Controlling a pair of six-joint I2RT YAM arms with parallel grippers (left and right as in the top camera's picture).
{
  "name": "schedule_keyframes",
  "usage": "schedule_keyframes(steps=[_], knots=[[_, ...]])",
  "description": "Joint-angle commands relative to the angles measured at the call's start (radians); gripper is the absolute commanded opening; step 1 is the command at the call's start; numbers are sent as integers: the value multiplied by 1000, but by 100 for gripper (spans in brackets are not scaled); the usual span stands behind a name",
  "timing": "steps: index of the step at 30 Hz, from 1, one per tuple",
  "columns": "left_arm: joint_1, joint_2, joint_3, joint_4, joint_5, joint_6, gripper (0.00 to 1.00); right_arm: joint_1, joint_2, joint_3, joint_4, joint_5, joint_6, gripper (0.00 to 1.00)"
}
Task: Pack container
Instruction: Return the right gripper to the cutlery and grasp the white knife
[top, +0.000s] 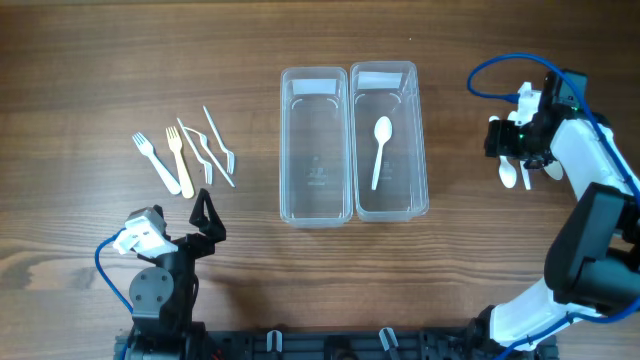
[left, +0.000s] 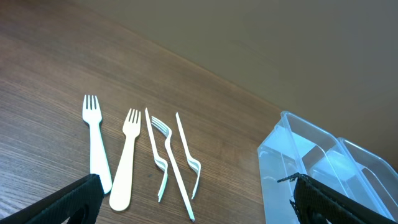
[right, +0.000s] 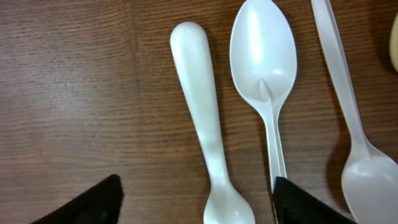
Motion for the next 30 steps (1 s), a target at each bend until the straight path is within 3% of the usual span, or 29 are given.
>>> schedule_keyframes(steps=[1,7,16,20,23,25,27,30], knots=[[9,-5,-5,3,8,20,100,2,34,-1,21,16,-39,71],[9,-5,-5,3,9,20,100,2,68,-1,52,19,-63,62],[9,-5,-5,3,9,20,100,2,129,-1,82,27,-83,59],[9,-5,-5,3,8,20,100,2,130,-1,82,27,-89,31],[9,-5,-5,3,8,20,100,2,130,-2,82,27,-88,17],[9,-5,-5,3,8,20,100,2,130,-2,81,27,-87,14],[9,-5,-5,2,8,20,100,3,130,-2,80,20,-84,4],[9,-5,-5,3,9,20,100,9,122,0,78,-11,-61,5]])
